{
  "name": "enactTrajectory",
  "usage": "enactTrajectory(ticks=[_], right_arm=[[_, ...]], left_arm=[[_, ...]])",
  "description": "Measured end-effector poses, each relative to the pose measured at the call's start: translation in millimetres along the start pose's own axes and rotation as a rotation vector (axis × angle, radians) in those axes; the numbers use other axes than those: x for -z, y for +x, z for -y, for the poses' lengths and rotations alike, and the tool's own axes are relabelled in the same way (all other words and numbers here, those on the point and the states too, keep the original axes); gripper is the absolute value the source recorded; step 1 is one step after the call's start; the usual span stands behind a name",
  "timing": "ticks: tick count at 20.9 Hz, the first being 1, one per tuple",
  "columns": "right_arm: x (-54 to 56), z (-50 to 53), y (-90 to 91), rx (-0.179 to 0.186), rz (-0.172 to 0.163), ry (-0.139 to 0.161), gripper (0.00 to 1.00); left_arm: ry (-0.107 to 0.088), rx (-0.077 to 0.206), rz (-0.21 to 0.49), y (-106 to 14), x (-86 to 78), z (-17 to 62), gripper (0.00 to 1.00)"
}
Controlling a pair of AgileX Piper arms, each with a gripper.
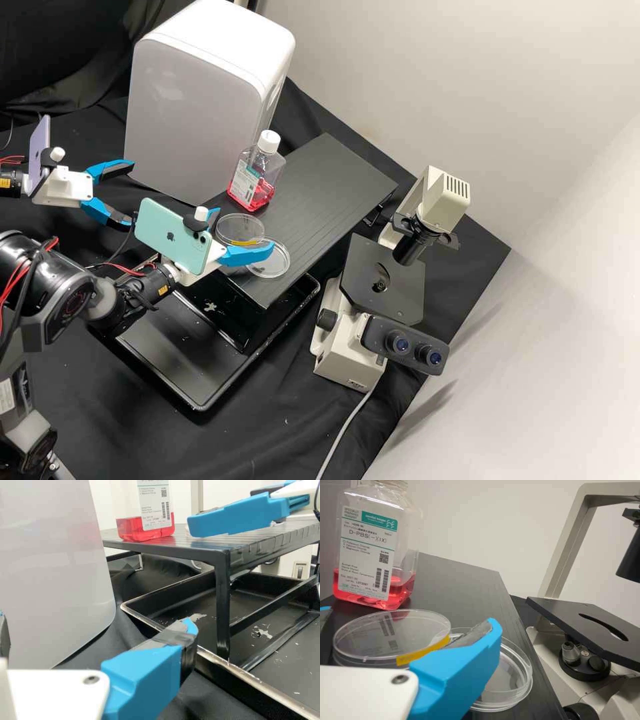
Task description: Place the lid on the petri dish
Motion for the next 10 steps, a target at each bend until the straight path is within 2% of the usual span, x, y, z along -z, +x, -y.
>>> enactTrajectory(ticks=[10], right_arm=[[-1.9,-0.6,0.4,0.003,0.005,0.012,0.0]], left_arm=[[0.0,0.0,0.0,0.0,0.0,0.0,1.0]])
